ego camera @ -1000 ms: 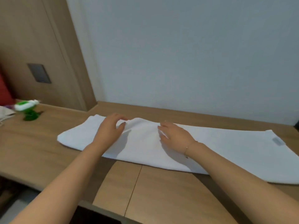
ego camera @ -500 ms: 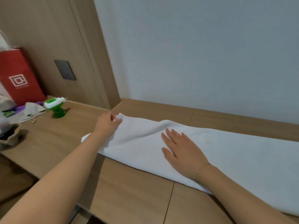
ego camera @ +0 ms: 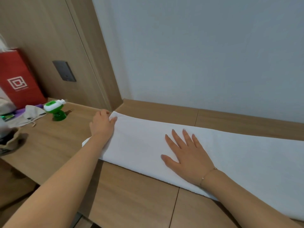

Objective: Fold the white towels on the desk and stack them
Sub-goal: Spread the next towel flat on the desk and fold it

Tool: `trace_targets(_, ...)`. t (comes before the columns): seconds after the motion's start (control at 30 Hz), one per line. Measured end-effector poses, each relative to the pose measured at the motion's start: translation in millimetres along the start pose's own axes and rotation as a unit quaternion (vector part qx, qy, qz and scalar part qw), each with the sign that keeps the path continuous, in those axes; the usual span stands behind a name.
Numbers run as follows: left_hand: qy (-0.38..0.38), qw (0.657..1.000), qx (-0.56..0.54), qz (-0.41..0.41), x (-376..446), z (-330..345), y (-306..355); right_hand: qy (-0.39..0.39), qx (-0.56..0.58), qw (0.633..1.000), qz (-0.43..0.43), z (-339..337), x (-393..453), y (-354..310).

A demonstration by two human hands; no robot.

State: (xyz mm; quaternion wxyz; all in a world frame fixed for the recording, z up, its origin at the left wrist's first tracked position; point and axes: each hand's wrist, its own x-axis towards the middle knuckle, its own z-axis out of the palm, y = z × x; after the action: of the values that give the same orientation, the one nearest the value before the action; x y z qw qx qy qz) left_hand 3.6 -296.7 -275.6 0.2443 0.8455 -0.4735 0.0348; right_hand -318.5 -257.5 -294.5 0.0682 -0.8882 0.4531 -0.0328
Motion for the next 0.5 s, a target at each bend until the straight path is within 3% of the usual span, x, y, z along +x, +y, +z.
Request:
trace_targets(0.07, 0.028, 0.998, 0.038, 0.051, -17, -8, 5, -0.002, -0.002, 1.000, 0.001, 1, 0, 0)
trace_targets(0.1, 0.008, 0.996, 0.039, 0.086, -27, -11, 7, -0.002, -0.001, 1.000, 0.001, 1, 1, 0)
trace_targets(0.2, -0.161, 0.971, 0.099, 0.150, -55, -10, -2, -0.005, -0.001, 1.000, 0.000, 2, 1, 1)
trace_targets(0.3, -0.210, 0.956, 0.155, 0.135, -60, -14, -25, -0.009, -0.002, 1.000, -0.002, 2, 1, 1)
trace_targets(0.5, -0.202, 0.971, 0.088, 0.096, -61, -24, -29, -0.015, -0.005, 1.000, -0.009, -4, -1, 0)
